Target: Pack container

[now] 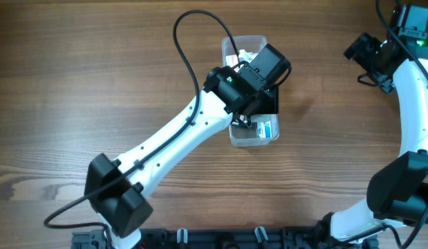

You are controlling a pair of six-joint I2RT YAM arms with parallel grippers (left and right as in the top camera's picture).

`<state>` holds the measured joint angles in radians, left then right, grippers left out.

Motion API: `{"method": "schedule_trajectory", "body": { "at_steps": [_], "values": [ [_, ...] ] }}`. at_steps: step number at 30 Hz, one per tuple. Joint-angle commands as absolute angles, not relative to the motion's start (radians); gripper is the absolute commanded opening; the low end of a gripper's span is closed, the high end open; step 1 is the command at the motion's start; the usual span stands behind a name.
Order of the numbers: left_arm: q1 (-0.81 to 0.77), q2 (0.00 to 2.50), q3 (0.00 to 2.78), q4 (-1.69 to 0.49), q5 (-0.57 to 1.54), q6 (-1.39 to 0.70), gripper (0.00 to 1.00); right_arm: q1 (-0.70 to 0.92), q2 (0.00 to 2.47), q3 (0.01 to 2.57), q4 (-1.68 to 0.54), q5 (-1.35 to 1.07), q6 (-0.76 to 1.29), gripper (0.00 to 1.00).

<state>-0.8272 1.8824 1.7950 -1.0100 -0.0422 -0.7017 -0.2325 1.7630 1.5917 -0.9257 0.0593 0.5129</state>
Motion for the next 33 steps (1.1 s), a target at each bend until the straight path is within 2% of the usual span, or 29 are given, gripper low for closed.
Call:
{"method": "schedule_trajectory", "body": {
  "at_steps": [1,12,18,27,30,33],
  "values": [
    [-0.809,1.956,1.798,-1.013,-0.076,-0.742,0.67,-0.234,1.765,1.592,-0.923,0.054,0.525,1.00],
    [-0.809,2.118,1.798,-1.013,-0.076,-0.761,0.69,-0.234,1.765,1.592,-0.923,0.054,0.525,1.00],
    [-0.789,2.088,1.810,-1.002,-0.080,-0.680,0.77,-0.234,1.765,1.592,-0.924,0.054,0.525,1.00],
    [-0.788,1.764,1.839,-1.040,-0.069,-0.582,0.94,-0.234,1.765,1.592,-0.923,0.054,0.525,1.00],
    [-0.787,1.595,1.839,-1.164,-0.077,-0.532,1.00,-0.234,1.765,1.592,-0.923,0.054,0.525,1.00],
    [-0.787,1.468,1.837,-1.363,-0.081,-0.527,1.00,-0.234,1.765,1.592,-0.923,0.054,0.525,1.00]
  ]
}}
